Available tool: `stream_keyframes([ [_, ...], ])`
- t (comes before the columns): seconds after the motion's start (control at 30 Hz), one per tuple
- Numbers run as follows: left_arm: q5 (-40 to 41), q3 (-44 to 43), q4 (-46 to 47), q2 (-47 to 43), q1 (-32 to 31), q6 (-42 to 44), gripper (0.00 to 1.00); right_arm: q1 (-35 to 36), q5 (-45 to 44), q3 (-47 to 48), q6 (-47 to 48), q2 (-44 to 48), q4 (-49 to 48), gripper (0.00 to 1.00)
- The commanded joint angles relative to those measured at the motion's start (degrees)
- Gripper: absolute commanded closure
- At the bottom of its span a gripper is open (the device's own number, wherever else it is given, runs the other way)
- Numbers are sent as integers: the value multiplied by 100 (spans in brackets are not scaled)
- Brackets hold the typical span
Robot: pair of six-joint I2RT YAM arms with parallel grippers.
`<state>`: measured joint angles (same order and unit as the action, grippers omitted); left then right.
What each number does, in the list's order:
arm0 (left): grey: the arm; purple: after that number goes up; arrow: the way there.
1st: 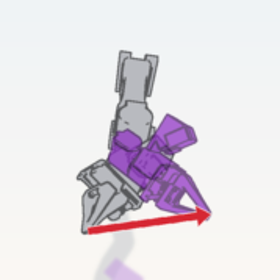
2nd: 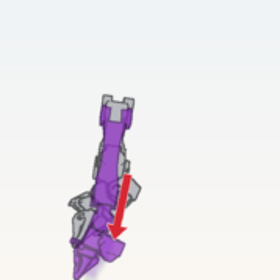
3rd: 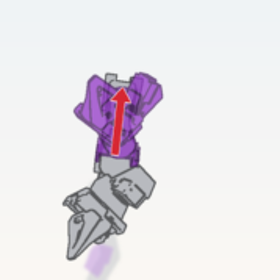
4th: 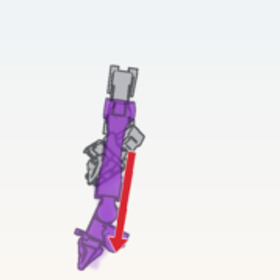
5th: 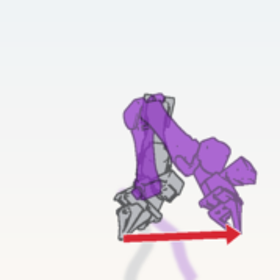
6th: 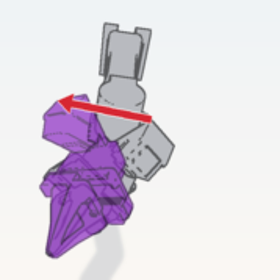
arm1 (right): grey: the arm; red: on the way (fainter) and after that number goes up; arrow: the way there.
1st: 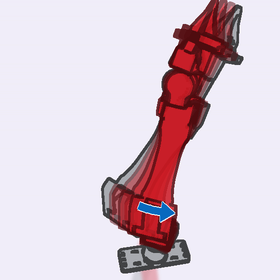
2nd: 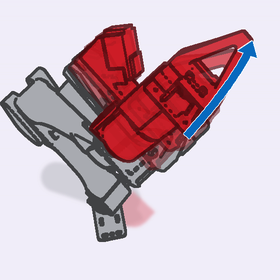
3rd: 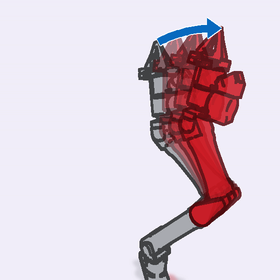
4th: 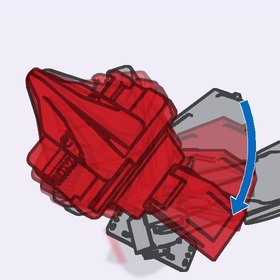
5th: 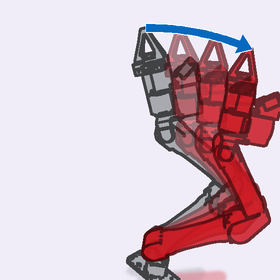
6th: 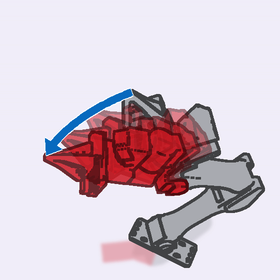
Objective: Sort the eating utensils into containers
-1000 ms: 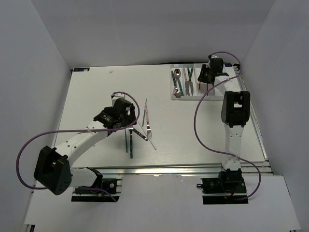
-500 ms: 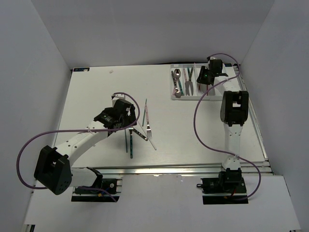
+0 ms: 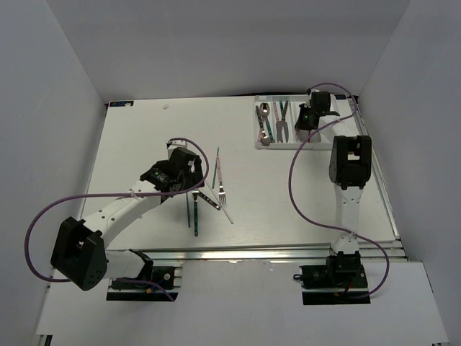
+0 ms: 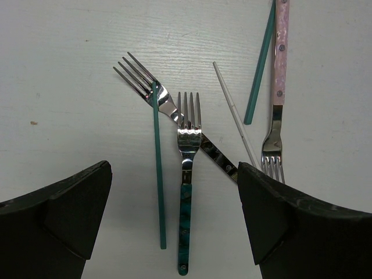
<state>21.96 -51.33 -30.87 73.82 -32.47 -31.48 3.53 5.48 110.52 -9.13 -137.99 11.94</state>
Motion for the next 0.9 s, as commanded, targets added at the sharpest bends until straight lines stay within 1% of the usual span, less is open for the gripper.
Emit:
stream_keyframes([
  [0.0, -16, 44, 46, -70, -5, -15, 2, -1, -143, -223, 209, 483, 54, 95],
  [0.1, -25, 44, 72, -70, -5, -16, 2, -1, -248, -671, 244, 877, -192, 95],
  [0.17, -33, 44, 73, -61, -5, -24, 2, -1, -310, -891, 253, 1089, -289, 91],
  [0.2, -25, 36, 64, -61, -5, -24, 2, -1, -319, -892, 253, 1116, -281, 88],
  [0.23, -16, 35, 64, -43, -5, -24, 2, -1, -336, -874, 245, 1125, -272, 76],
  [0.27, 2, 18, 64, -35, -5, -24, 2, -1, -337, -805, 245, 1134, -246, 72],
  [0.3, 63, 0, 46, -26, -5, -33, 2, -1, -337, -743, 245, 1126, -150, 66],
  [0.33, 107, -17, 20, 0, -5, -42, 2, -1, -319, -673, 236, 1117, -105, 63],
  [0.37, 168, -78, -6, 35, -5, -68, 2, -1, -328, -594, 236, 1152, -52, 61],
  [0.43, 396, -166, -129, 106, -5, -155, 2, 7, -267, -567, 175, 1222, 1, 60],
  [0.5, 555, -324, -287, 246, -5, -252, 2, 16, -240, -558, 122, 1380, 27, 59],
  [0.57, 661, -412, -349, 378, -5, -402, 2, 69, -266, -593, -9, 1642, 141, 56],
  [0.63, 626, -527, -332, 457, -5, -595, 2, 226, -319, -908, -124, 1915, 255, 50],
  [0.7, 565, -571, -279, 562, -5, -744, 2, 428, -398, -1416, -309, 2521, 195, 40],
  [0.73, 547, -580, -262, 615, -5, -841, 2, 699, -433, -2063, -379, 2767, 125, 31],
  [0.77, 460, -571, -218, 712, -5, -1033, 2, 858, -442, -2400, -475, 3248, -76, 26],
  [0.8, 407, -554, -174, 747, -5, -1113, 2, 1069, -486, -2717, -494, 3461, -165, 20],
  [0.83, 345, -458, -130, 783, -5, -1271, 2, 1558, -738, -3242, -494, 3664, -244, 11],
  [0.87, 258, -422, -60, 826, -5, -1333, 2, 1807, -776, -3439, -502, 3944, -297, 11],
])
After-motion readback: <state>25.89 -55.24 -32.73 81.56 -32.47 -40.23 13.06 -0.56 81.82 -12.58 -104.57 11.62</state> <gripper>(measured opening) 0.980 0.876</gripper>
